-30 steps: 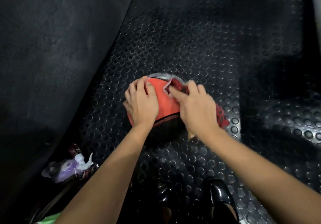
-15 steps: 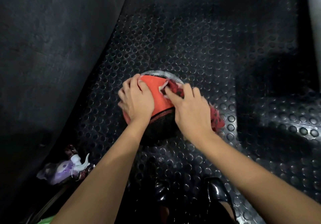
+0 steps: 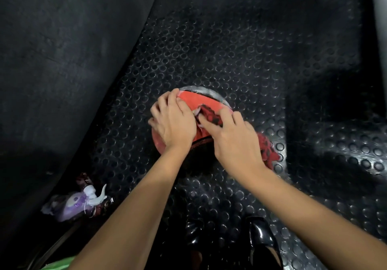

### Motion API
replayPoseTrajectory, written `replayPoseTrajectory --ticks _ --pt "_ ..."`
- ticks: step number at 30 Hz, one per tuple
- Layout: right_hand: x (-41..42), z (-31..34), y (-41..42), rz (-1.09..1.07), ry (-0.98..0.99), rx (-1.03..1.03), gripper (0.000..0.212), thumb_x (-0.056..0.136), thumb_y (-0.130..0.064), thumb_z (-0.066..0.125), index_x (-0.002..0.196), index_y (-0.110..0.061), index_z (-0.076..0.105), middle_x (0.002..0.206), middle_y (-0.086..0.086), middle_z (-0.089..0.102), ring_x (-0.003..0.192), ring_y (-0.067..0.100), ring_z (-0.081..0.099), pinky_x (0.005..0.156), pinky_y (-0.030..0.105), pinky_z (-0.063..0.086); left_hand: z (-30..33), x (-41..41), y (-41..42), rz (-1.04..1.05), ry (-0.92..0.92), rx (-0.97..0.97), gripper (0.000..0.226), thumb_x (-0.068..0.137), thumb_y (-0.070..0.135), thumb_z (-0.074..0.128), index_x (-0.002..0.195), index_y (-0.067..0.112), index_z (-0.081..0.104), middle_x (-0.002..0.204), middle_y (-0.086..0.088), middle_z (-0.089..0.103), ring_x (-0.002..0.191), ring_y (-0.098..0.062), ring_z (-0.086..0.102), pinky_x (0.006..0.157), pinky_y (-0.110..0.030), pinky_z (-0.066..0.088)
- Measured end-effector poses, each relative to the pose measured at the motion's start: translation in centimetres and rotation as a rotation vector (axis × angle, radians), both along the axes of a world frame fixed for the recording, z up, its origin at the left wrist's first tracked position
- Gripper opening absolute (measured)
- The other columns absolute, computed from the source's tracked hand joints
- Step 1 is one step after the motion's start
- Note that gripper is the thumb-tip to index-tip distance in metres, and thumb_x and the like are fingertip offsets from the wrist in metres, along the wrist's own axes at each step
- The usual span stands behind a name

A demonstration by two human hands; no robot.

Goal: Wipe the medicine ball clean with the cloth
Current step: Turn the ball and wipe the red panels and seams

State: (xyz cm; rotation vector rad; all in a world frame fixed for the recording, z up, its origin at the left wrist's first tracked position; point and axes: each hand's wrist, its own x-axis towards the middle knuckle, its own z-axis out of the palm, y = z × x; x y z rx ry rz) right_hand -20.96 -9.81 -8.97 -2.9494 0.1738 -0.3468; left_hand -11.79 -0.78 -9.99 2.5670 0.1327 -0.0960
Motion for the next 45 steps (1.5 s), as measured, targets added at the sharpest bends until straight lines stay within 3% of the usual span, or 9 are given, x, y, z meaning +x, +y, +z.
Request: replayPoseTrajectory --ticks 3,7,12,17,23,27,31,37,45 --pt "2.9 1.3 -1.0 -0.033 0.069 -0.027 0.034 0.091 -0.027 0.043 0.118 -0.031 0.064 0.103 0.008 0.056 0.088 0.028 0.053 0.062 0.036 0.045 -0.1 -1.0 -0.4 -0.048 -0.038 0.044 0.041 0.100 0.026 0.031 0.137 0.028 0.047 0.142 0.008 0.043 0.132 -0.021 0.031 0.108 -0.055 0.024" --pt "5.7 2.3 -1.8 -0.031 0.273 0.056 0.039 0.096 -0.020 0.042 0.133 -0.029 0.050 0.132 0.008 0.041 0.115 0.029 0.040 0.084 0.039 0.040 -0.2 -1.5 -0.8 -0.075 -0.045 0.064 0.041 0.099 0.026 0.030 0.137 0.029 0.047 0.142 0.009 0.042 0.133 -0.020 0.030 0.109 -0.057 0.022" --pt "1.8 2.5 -1.5 -0.010 0.254 0.142 0.049 0.094 -0.020 0.038 0.140 -0.039 0.038 0.120 0.005 0.042 0.106 0.025 0.041 0.074 0.033 0.035 0.1 -0.8 -0.6 -0.054 -0.015 0.027 0.041 0.099 0.025 0.031 0.137 0.029 0.047 0.143 0.010 0.042 0.134 -0.018 0.029 0.111 -0.055 0.019" --pt "4.9 1.6 -2.7 -0.093 0.289 0.159 0.045 0.097 -0.019 0.040 0.138 -0.039 0.041 0.129 0.007 0.039 0.114 0.027 0.039 0.085 0.038 0.040 -0.1 -1.7 -0.9 -0.081 -0.043 0.049 0.041 0.100 0.026 0.032 0.137 0.028 0.047 0.142 0.009 0.042 0.133 -0.019 0.029 0.110 -0.057 0.021" --pt "-2.5 -0.3 -1.3 -0.148 0.208 0.254 0.052 0.086 -0.006 0.053 0.132 -0.029 0.052 0.106 0.007 0.049 0.089 0.025 0.045 0.065 0.036 0.044 0.3 0.8 0.4 -0.012 0.036 -0.065 0.041 0.100 0.026 0.028 0.136 0.030 0.048 0.144 0.014 0.042 0.133 -0.017 0.028 0.110 -0.047 0.022" --pt "-0.8 -0.9 -1.8 -0.270 0.258 0.408 0.049 0.094 -0.013 0.042 0.137 -0.035 0.045 0.112 0.000 0.040 0.099 0.018 0.038 0.074 0.029 0.035 0.1 0.7 1.1 -0.025 0.011 -0.085 0.040 0.099 0.025 0.030 0.134 0.028 0.050 0.143 0.011 0.044 0.134 -0.016 0.029 0.112 -0.046 0.021" --pt "0.5 -0.2 -1.7 -0.204 0.286 0.494 0.055 0.093 -0.009 0.041 0.139 -0.039 0.041 0.109 -0.003 0.036 0.102 0.016 0.037 0.078 0.031 0.042 0.0 0.5 2.1 -0.236 -0.221 0.075 0.042 0.097 0.027 0.031 0.132 0.020 0.054 0.134 0.002 0.054 0.128 -0.022 0.040 0.110 -0.045 0.026" --pt "2.6 0.2 -1.2 -0.135 0.234 0.476 0.051 0.095 -0.015 0.039 0.139 -0.040 0.040 0.109 -0.001 0.039 0.104 0.018 0.040 0.082 0.032 0.042 -0.2 0.6 2.4 -0.317 -0.151 0.130 0.054 0.095 0.039 0.024 0.142 0.020 0.043 0.149 0.001 0.040 0.140 -0.022 0.028 0.117 -0.045 0.016" --pt "2.5 0.4 -0.7 -0.123 0.218 0.399 0.049 0.096 -0.017 0.040 0.138 -0.040 0.040 0.116 0.003 0.042 0.105 0.021 0.041 0.078 0.034 0.041 -0.4 1.8 1.3 -0.287 -0.118 0.153 0.046 0.098 0.036 0.030 0.139 0.022 0.047 0.146 0.003 0.044 0.139 -0.020 0.032 0.116 -0.044 0.019"
